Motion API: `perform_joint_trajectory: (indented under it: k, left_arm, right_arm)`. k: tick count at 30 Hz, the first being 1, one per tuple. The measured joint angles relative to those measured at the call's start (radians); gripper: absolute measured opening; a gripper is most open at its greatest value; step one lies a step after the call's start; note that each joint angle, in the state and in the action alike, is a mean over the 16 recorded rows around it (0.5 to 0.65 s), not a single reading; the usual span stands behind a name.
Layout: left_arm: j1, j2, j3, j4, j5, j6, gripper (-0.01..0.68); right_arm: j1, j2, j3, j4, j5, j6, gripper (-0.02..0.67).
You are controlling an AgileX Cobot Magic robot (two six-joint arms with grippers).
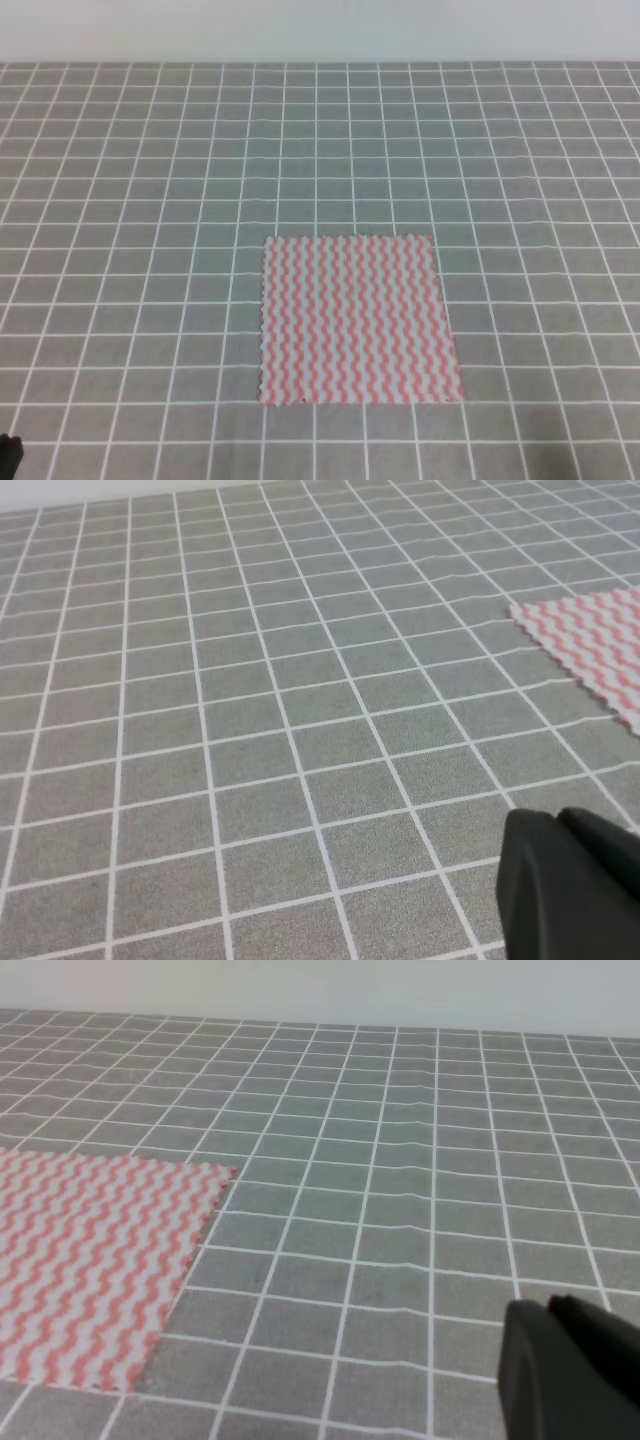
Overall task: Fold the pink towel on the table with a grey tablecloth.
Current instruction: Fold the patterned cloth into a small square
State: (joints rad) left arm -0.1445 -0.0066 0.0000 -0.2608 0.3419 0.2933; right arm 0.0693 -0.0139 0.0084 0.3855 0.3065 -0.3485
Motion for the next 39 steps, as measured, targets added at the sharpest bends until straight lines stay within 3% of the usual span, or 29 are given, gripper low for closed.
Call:
perform_joint_trajectory:
  k: [39]
  left_arm:
    - [0.0, -0.011, 0.014, -0.001, -0.003, 0.0, -0.003]
  right_arm:
    - [0.0, 0.012, -0.005, 0.001, 0.001, -0.001, -0.017]
